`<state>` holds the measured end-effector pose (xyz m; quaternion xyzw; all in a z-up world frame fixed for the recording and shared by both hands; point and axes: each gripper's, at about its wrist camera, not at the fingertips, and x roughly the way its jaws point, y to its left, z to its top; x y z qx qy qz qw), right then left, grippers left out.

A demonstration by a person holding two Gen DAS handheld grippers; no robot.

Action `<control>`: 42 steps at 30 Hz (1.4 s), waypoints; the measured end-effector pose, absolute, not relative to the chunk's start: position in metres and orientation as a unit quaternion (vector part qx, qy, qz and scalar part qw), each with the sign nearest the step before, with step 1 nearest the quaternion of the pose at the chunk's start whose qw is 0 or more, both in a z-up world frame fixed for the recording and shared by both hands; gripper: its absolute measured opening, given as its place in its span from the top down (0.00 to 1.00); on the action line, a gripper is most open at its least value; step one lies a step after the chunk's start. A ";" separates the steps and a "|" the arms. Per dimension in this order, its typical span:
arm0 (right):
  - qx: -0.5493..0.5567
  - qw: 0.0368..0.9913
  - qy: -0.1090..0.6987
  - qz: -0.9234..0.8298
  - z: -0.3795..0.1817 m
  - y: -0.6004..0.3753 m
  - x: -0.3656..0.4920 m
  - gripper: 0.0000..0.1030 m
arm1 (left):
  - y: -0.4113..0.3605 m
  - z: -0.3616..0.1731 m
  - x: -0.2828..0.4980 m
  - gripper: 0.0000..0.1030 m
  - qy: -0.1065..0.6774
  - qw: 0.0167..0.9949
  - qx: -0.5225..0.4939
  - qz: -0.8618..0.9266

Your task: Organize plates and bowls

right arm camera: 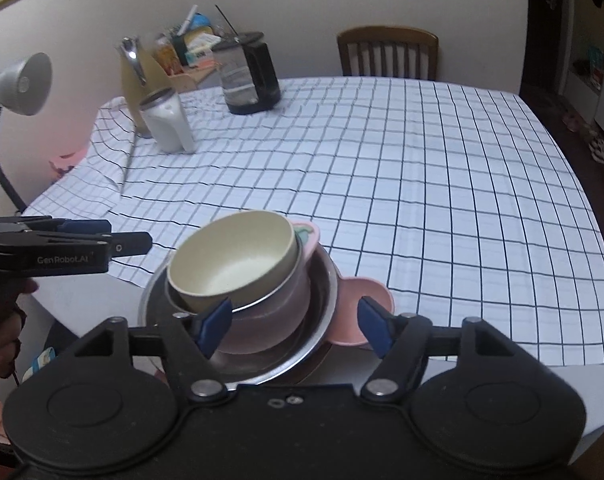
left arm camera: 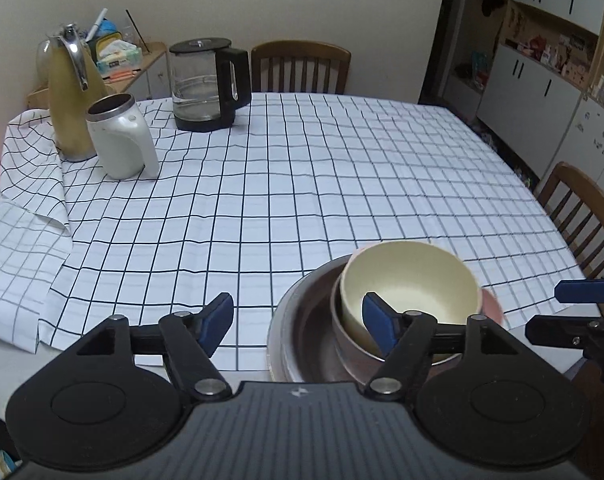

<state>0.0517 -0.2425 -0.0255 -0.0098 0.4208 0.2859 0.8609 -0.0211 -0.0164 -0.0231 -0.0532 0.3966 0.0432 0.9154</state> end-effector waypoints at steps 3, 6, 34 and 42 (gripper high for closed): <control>-0.005 0.867 0.400 0.297 -0.017 -0.250 0.045 0.22 | -0.030 -0.014 -0.033 0.27 0.385 0.920 -0.057 0.046; -0.006 0.872 0.382 0.306 -0.009 -0.257 0.037 0.19 | -0.040 -0.008 -0.045 0.25 0.377 0.922 -0.067 0.050; 0.024 0.892 0.335 0.302 0.014 -0.298 -0.018 0.00 | -0.093 0.019 -0.110 0.00 0.352 0.931 -0.076 0.055; 0.032 0.894 0.337 0.293 0.015 -0.301 -0.024 0.00 | -0.102 0.018 -0.114 0.00 0.353 0.931 -0.076 0.045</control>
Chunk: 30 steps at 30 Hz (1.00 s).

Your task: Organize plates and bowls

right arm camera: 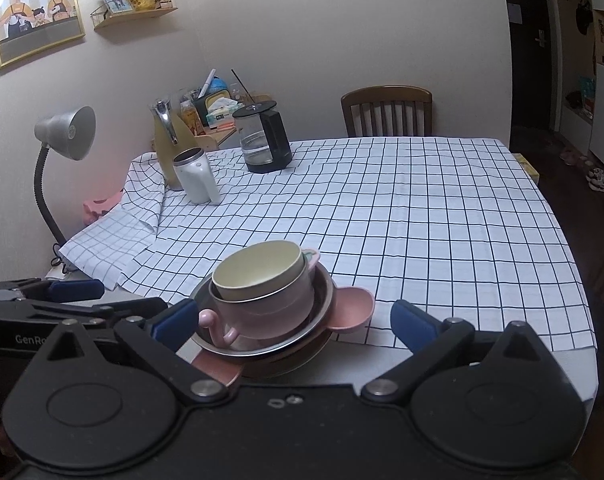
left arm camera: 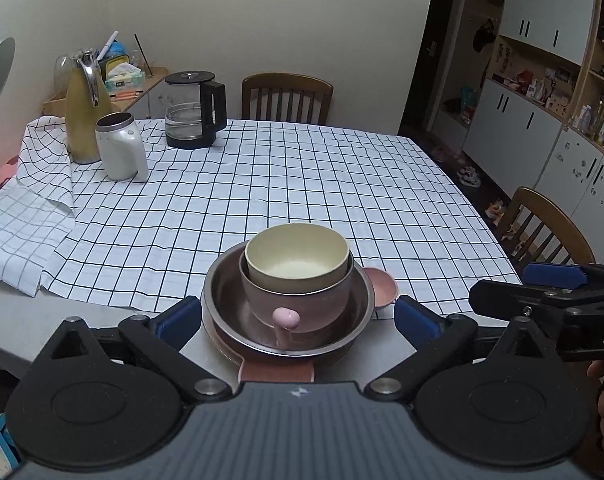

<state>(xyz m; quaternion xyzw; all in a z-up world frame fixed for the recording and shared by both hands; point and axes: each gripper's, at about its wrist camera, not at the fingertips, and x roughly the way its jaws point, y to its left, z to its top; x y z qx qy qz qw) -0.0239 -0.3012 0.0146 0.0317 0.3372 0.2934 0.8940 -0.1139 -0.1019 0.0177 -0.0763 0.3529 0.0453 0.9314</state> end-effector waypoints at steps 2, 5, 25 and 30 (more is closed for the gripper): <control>0.033 0.895 0.338 0.291 0.014 -0.302 -0.026 0.00 | -0.103 0.018 -0.114 0.00 0.352 0.932 -0.078 0.045; 0.035 0.895 0.339 0.287 0.015 -0.304 -0.026 0.00 | -0.103 0.019 -0.116 0.00 0.347 0.933 -0.081 0.042; 0.040 0.909 0.316 0.267 0.018 -0.309 -0.037 0.00 | -0.107 0.028 -0.133 0.00 0.298 0.951 -0.073 0.043; 0.035 0.913 0.306 0.267 0.021 -0.308 -0.040 0.00 | -0.108 0.030 -0.136 0.00 0.291 0.953 -0.073 0.041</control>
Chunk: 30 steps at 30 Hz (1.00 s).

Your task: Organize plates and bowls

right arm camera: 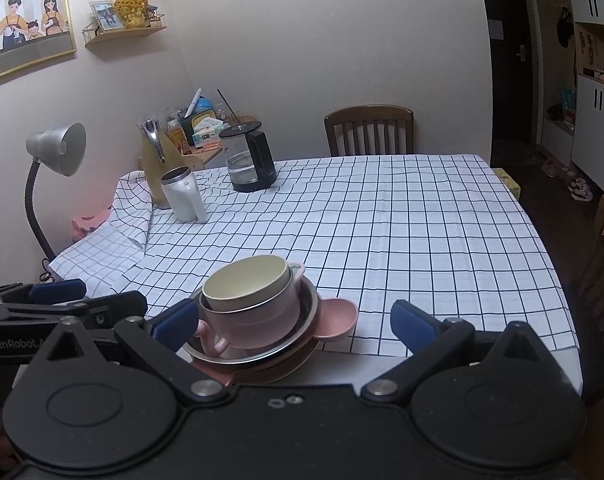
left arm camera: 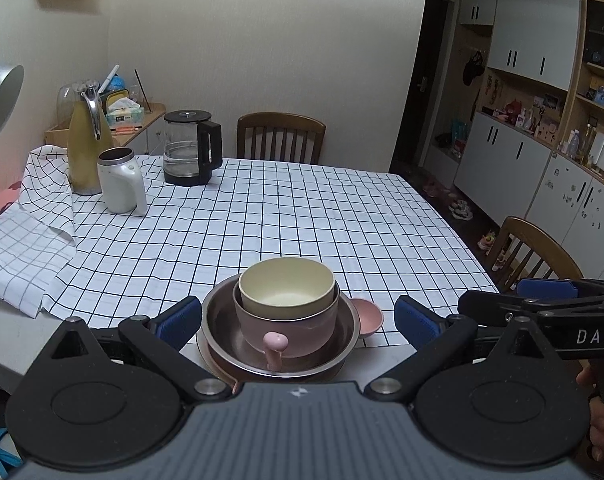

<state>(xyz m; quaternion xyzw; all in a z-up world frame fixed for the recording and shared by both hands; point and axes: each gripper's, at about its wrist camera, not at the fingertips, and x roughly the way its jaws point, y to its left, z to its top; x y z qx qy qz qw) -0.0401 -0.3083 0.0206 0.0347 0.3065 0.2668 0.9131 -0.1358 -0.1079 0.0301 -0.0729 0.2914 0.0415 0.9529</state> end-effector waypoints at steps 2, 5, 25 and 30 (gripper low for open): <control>0.033 0.913 0.304 0.268 0.021 -0.308 -0.041 0.00 | -0.108 0.031 -0.137 0.00 0.288 0.954 -0.072 0.042; 0.033 0.913 0.304 0.268 0.021 -0.307 -0.041 0.00 | -0.109 0.032 -0.139 0.00 0.285 0.955 -0.070 0.042; 0.024 0.907 0.311 0.283 0.021 -0.306 -0.042 0.00 | -0.109 0.030 -0.135 0.00 0.295 0.951 -0.078 0.044; 0.016 0.906 0.310 0.286 0.022 -0.305 -0.042 0.00 | -0.110 0.028 -0.132 0.00 0.300 0.950 -0.079 0.041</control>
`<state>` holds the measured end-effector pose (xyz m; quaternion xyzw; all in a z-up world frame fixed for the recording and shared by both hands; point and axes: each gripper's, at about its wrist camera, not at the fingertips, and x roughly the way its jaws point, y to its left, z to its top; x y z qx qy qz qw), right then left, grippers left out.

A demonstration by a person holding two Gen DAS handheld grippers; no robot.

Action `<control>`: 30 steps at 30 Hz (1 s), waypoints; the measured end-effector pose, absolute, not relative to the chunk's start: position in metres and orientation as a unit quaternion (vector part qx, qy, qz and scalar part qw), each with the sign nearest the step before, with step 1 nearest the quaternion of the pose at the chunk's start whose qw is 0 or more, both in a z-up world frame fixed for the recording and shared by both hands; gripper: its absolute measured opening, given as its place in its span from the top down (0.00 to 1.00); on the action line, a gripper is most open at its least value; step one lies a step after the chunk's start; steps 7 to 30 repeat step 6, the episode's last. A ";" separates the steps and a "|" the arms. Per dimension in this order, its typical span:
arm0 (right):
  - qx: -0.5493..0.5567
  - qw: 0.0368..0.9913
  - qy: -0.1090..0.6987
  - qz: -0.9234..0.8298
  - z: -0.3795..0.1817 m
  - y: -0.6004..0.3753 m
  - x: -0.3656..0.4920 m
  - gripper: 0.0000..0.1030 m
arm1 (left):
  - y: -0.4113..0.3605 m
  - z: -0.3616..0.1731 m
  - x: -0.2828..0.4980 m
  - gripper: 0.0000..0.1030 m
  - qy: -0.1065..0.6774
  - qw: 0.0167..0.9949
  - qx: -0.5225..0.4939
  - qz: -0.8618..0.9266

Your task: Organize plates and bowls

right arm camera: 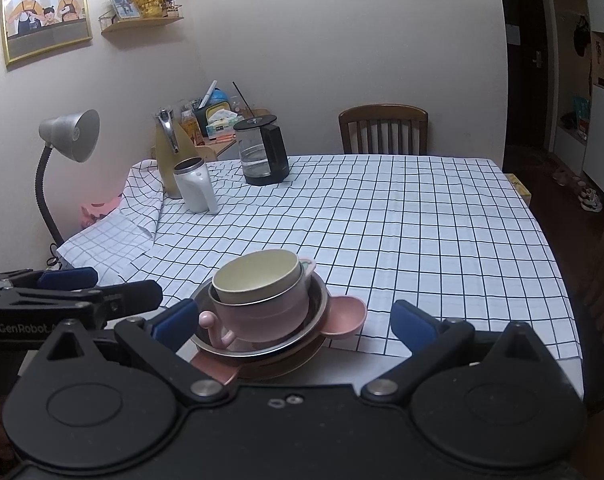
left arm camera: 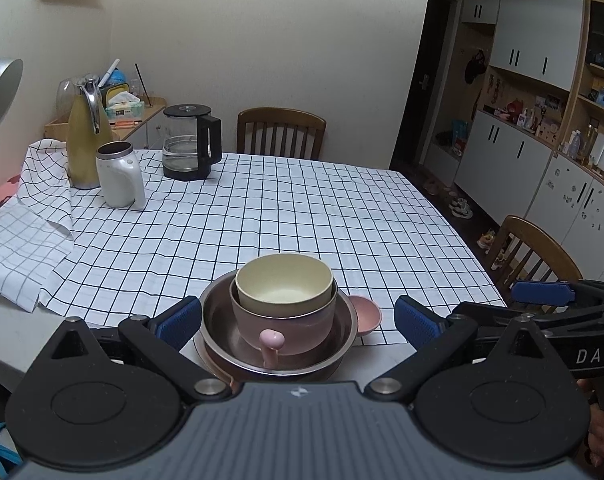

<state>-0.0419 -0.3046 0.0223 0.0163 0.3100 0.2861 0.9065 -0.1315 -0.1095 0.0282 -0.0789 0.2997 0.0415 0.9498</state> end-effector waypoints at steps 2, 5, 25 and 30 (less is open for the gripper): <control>0.017 0.906 0.313 0.285 0.022 -0.305 -0.041 0.00 | -0.110 0.027 -0.130 0.00 0.303 0.949 -0.077 0.041; 0.019 0.905 0.316 0.284 0.021 -0.305 -0.038 0.00 | -0.109 0.026 -0.127 0.00 0.305 0.948 -0.077 0.040; 0.019 0.905 0.317 0.284 0.020 -0.305 -0.037 0.00 | -0.109 0.026 -0.127 0.00 0.306 0.948 -0.078 0.040; 0.019 0.905 0.317 0.284 0.020 -0.305 -0.037 0.00 | -0.109 0.026 -0.127 0.00 0.306 0.948 -0.078 0.040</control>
